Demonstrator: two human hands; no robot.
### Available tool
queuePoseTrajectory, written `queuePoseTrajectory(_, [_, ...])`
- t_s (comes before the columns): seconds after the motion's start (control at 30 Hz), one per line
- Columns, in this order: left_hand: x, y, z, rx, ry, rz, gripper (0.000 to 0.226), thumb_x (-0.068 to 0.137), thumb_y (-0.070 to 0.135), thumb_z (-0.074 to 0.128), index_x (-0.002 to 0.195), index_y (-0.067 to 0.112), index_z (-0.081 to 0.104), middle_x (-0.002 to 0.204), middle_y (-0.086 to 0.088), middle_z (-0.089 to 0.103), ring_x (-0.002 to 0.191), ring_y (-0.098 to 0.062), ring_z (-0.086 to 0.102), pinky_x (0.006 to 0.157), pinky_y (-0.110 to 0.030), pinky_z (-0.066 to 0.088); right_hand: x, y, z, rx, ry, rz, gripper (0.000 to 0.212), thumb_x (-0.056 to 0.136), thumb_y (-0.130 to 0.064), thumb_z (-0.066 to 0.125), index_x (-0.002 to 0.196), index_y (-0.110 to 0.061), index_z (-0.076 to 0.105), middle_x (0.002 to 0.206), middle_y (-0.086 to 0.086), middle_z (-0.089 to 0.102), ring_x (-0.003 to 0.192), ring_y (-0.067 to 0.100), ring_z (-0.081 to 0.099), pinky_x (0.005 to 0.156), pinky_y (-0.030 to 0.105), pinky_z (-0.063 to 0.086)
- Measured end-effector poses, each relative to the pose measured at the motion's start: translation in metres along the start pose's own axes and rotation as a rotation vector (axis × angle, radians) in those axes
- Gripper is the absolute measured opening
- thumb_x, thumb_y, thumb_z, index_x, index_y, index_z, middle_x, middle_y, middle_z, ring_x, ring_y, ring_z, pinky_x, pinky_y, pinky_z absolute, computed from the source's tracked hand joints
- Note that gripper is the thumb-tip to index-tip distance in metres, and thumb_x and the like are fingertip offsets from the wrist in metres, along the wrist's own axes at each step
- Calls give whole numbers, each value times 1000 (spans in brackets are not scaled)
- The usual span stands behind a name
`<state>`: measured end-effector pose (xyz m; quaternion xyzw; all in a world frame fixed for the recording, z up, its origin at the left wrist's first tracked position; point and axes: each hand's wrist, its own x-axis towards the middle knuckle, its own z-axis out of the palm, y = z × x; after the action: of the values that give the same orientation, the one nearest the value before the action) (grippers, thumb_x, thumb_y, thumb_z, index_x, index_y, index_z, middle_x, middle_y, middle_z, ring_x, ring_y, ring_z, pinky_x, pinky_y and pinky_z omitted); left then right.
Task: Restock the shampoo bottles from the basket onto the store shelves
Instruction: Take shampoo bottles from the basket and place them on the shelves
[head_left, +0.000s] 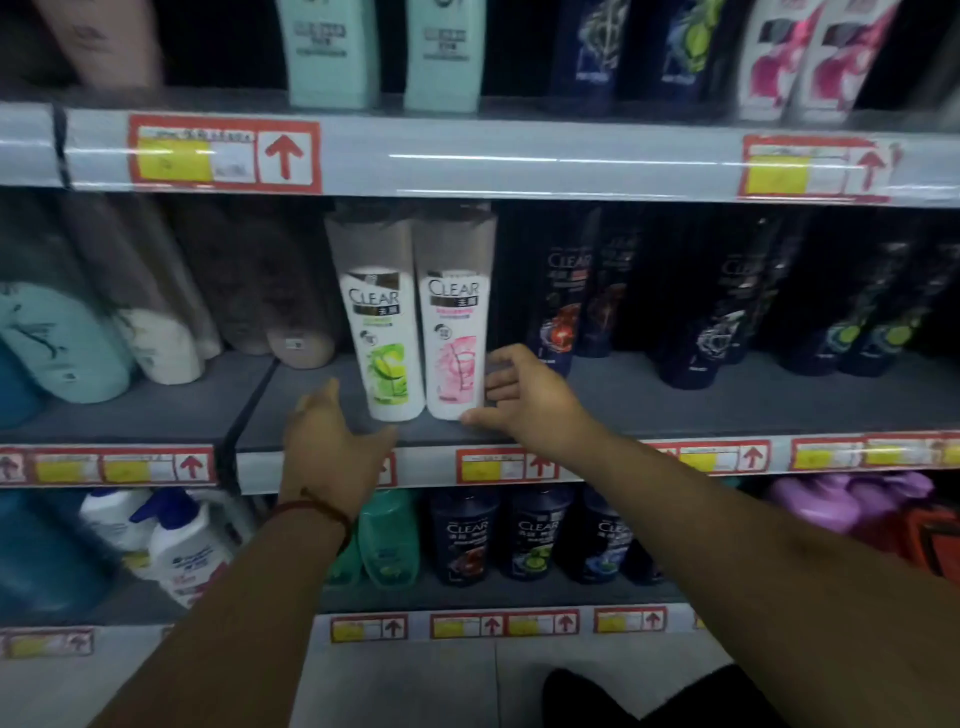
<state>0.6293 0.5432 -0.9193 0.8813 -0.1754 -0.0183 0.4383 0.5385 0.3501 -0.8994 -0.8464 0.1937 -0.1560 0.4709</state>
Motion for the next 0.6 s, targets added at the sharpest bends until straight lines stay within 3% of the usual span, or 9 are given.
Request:
queuePoseTrajectory(0.07, [-24, 9, -1, -24, 122, 46, 71, 83, 23, 77, 144, 8, 43, 142, -16, 49, 127, -34, 51, 103, -52, 45, -9, 4, -14, 27, -2, 10, 67, 76, -18, 87, 130, -14, 48, 108, 0, 59, 102, 22, 61, 91, 34, 54])
queuePoseTrajectory(0.13, [-49, 27, -2, -53, 190, 106, 46, 84, 12, 73, 127, 11, 57, 118, -9, 61, 108, -30, 60, 92, -49, 51, -19, 6, -30, 66, 17, 29, 65, 78, -17, 86, 131, -11, 49, 116, 6, 60, 107, 24, 61, 95, 38, 54])
queuePoseTrajectory(0.23, [-71, 59, 5, -76, 53, 136, 29, 88, 8, 67, 117, 12, 62, 93, 6, 63, 87, -15, 62, 78, -29, 50, -32, 7, -59, 198, 71, 70, 54, 80, -10, 83, 126, -6, 54, 122, 14, 61, 111, 28, 63, 97, 39, 54])
queuePoseTrajectory(0.3, [-74, 83, 16, -109, -29, 161, 25, 91, 10, 65, 115, 13, 63, 93, 6, 65, 84, -9, 61, 74, -21, 46, -38, 11, -79, 237, 114, 86, 46, 83, -11, 80, 123, -7, 58, 122, 11, 63, 111, 24, 64, 98, 37, 53])
queuePoseTrajectory(0.4, [-68, 107, 42, -223, -81, 142, 27, 91, 9, 65, 118, 12, 65, 108, 0, 69, 99, -17, 66, 83, -26, 51, -41, 22, -100, 290, 171, 113, 40, 85, -15, 80, 121, -12, 63, 120, 4, 67, 110, 19, 66, 101, 38, 51])
queuePoseTrajectory(0.53, [-55, 114, 83, -352, -58, 100, 30, 93, 4, 61, 121, 12, 63, 117, -1, 67, 110, -17, 64, 91, -29, 52, -42, 40, -102, 347, 152, 125, 43, 86, -15, 78, 125, -13, 61, 125, 5, 66, 107, 13, 65, 95, 30, 51])
queuePoseTrajectory(0.6, [-42, 117, 99, -354, -62, 102, 33, 93, 4, 60, 125, 11, 61, 122, -3, 66, 115, -20, 63, 94, -30, 51, -37, 47, -101, 350, 135, 124, 43, 86, -16, 78, 126, -15, 61, 126, 3, 65, 108, 13, 64, 100, 34, 51])
